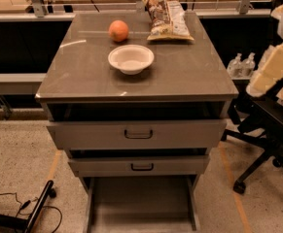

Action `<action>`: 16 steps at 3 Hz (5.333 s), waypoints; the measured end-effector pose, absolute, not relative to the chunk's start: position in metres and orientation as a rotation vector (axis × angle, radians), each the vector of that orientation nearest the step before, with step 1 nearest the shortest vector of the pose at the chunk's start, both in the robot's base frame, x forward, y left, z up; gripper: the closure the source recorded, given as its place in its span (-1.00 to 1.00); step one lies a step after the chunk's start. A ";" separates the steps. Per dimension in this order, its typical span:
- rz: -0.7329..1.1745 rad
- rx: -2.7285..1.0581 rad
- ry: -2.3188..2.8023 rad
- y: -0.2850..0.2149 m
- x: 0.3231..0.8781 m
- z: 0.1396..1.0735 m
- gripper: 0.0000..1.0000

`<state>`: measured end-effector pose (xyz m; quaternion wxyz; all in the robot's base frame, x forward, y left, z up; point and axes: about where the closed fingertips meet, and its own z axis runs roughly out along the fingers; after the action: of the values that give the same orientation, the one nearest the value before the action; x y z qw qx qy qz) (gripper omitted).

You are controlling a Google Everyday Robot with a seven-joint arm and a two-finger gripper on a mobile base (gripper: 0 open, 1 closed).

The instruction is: Place brown chip bag into bottom drawer

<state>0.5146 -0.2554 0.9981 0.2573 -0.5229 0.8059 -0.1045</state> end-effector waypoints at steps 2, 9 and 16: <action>-0.350 -1.068 2.073 -0.281 0.598 1.009 -1.00; -0.103 -0.706 1.891 -0.189 0.809 0.999 -1.00; -0.043 -0.620 1.897 -0.133 0.955 0.907 -1.00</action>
Offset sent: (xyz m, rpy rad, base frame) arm 0.1300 -0.0380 0.0201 0.2308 -0.4078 -0.2697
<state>0.9550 -0.1328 0.9066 0.5420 -0.2612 0.7985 -0.0180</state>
